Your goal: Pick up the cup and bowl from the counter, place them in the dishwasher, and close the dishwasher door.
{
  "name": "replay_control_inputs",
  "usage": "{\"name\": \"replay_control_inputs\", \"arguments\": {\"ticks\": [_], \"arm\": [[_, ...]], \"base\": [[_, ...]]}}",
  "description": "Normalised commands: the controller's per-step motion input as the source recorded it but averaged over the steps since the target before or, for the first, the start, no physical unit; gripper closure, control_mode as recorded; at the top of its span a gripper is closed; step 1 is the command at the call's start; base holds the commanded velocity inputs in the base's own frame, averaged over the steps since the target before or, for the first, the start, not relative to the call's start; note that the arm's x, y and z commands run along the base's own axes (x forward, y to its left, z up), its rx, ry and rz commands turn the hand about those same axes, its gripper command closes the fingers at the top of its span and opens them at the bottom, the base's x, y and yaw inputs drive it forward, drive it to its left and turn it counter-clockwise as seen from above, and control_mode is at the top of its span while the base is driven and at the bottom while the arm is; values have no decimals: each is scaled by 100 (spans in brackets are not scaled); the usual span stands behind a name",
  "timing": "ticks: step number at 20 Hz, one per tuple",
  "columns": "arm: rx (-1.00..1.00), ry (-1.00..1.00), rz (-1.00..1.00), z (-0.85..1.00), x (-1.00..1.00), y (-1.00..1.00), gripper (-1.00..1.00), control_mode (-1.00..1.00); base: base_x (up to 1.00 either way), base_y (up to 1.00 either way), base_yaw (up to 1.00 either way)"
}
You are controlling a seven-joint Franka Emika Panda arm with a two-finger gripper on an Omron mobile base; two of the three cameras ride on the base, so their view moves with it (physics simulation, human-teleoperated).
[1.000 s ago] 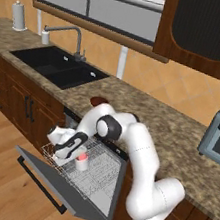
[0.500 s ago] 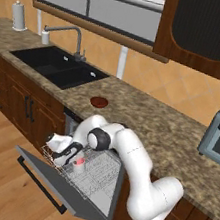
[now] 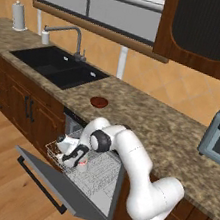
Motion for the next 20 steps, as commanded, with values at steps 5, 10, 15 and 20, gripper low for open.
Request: {"name": "replay_control_inputs", "arguments": {"ticks": [5,10,15,20], "arm": [[11,-15,-5,-35,-3,0,-100,-100],[2,-7,-7,60,-18,3,-100,-100],[0,0,-6,100,-61,23,-100,-100],[0,0,-5,100,-52,4,-100,-100]], "base": [[0,0,0],[0,0,0],[0,0,0],[0,0,0]]}}
